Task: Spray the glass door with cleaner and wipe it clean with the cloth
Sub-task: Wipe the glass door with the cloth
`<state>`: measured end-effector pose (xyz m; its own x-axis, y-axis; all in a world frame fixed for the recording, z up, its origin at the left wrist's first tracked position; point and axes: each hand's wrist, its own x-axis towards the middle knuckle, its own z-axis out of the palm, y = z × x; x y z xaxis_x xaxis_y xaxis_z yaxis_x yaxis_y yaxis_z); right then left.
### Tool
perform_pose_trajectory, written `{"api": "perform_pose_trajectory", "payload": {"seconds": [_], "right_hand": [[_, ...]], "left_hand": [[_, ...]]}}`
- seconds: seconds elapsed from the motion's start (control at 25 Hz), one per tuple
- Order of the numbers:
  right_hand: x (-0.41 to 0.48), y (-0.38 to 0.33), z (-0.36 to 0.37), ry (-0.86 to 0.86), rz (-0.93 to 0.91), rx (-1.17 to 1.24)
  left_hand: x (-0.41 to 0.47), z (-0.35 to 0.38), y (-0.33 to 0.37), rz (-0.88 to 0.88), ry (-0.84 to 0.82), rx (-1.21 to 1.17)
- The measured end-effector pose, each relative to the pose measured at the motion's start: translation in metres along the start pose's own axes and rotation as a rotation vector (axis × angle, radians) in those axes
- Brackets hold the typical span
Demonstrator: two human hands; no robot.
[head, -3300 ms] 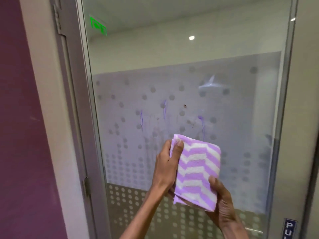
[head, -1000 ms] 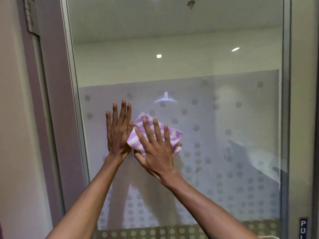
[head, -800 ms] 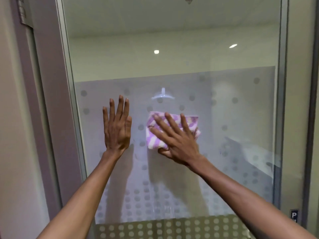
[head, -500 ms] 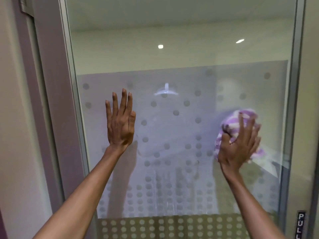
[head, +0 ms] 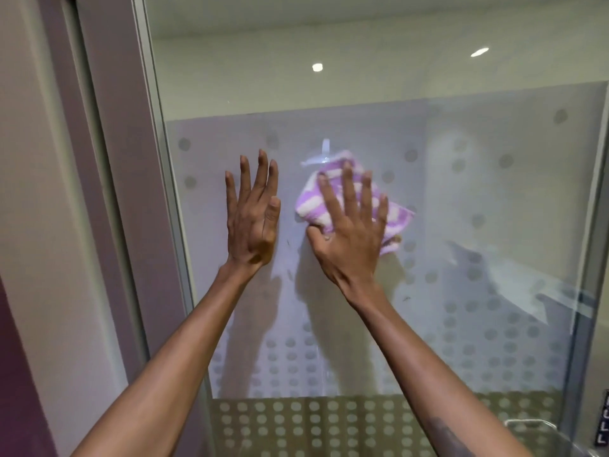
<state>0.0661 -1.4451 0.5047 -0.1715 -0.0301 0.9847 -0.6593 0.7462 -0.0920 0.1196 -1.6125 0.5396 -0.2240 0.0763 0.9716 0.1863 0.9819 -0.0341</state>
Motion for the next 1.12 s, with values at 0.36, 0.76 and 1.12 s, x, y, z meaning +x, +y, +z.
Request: {"api": "perform_pose_trajectory", "payload": {"seconds": [0.36, 0.76, 1.12], "right_hand": [[-0.098, 0.019, 0.011, -0.274, -0.655, -0.046], [-0.109, 0.141, -0.029, -0.131, -0.491, -0.191], [0.006, 0.060, -0.016, 0.066, -0.146, -0.132]], "left_hand": [[0.000, -0.004, -0.004, -0.005, -0.097, 0.107], [-0.016, 0.025, -0.001, -0.105, 0.065, 0.331], [-0.014, 0.023, 0.004, -0.108, 0.064, 0.340]]}}
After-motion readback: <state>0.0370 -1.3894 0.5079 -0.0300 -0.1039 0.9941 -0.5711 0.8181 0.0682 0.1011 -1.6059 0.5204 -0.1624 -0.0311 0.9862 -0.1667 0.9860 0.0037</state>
